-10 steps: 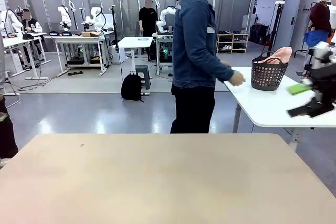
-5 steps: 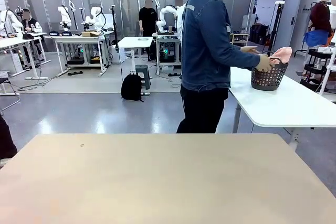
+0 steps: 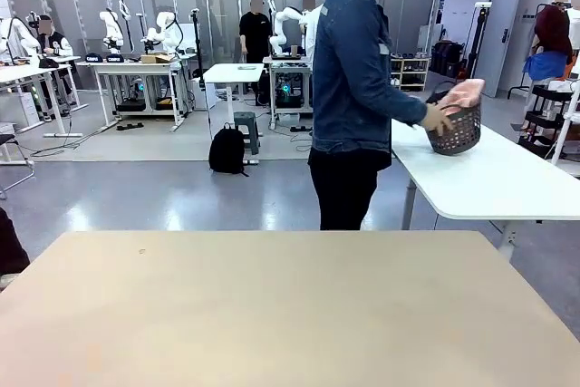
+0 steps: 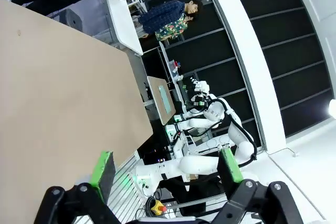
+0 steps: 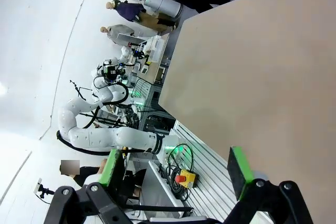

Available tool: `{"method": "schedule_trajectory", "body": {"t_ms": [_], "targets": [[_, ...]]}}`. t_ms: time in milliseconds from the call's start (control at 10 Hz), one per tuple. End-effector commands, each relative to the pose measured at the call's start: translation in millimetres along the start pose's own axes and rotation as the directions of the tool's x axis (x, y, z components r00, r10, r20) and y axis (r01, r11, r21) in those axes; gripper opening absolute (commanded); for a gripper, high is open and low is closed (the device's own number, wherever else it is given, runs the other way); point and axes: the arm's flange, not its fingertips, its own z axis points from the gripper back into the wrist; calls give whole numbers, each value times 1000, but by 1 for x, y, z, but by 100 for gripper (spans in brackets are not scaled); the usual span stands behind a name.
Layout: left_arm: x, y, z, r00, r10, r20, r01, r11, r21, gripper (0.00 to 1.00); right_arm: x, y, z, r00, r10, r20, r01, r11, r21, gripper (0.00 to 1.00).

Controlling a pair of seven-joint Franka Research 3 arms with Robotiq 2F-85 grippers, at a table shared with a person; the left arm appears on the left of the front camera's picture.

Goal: Fold the towel.
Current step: Grab the top end of the 100 cm Hotel Towel extended by the human.

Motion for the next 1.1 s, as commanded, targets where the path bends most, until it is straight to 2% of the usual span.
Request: {"method": "schedule_trajectory", "body": {"t_ms": [0, 1000], "targets": [[-2, 1, 2, 1000, 15, -11, -15, 1000, 1, 100, 0, 0, 2, 1000, 7, 0, -7, 1000, 5, 100], [-2, 1, 2, 1000, 15, -11, -15, 1000, 1, 100, 0, 0, 2, 1000, 7, 0, -7, 1000, 5, 100]]}}
